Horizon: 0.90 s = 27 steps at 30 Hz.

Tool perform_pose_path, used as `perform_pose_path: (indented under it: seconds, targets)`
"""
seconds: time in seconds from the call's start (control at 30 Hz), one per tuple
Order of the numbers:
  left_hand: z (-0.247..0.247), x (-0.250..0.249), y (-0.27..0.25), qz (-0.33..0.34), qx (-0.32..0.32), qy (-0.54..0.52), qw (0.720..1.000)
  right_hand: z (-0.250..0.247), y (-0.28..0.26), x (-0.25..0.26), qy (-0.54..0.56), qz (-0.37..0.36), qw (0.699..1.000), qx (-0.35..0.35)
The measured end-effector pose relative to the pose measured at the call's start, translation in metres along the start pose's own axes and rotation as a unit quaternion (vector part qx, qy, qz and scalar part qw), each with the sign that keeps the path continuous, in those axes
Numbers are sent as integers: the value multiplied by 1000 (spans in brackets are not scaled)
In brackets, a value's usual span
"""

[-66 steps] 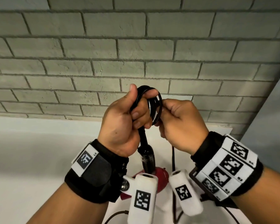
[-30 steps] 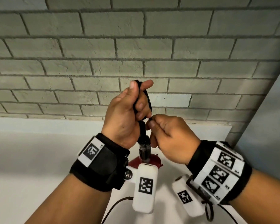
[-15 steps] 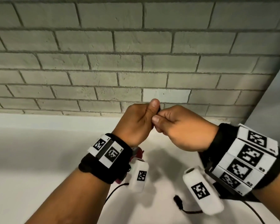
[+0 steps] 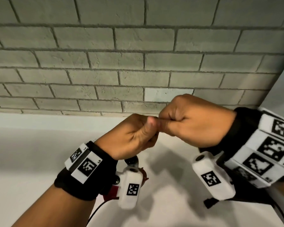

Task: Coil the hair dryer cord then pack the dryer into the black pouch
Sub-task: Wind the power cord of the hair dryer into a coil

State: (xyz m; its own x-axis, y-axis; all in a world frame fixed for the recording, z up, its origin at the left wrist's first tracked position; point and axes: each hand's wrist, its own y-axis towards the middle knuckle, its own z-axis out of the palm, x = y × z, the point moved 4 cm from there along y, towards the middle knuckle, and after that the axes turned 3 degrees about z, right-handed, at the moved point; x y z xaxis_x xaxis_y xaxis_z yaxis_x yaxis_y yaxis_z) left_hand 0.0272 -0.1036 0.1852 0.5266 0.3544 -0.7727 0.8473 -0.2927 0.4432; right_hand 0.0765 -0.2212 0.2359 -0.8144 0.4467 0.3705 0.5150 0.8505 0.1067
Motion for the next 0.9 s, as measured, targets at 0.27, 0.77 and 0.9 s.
perform_pose_path:
  seconds: [0.27,0.77,0.9]
  targets:
    - [11,10,-10,-61,-19,-138,988,-7,9,-11,116,60,982,137]
    - [2,-3,-5,-64,-149,-261,952,21,19,-14,368,65,925,-74]
    - [0,2,-5,-96,-194,-302,928,32,26,-10,328,77,924,-180]
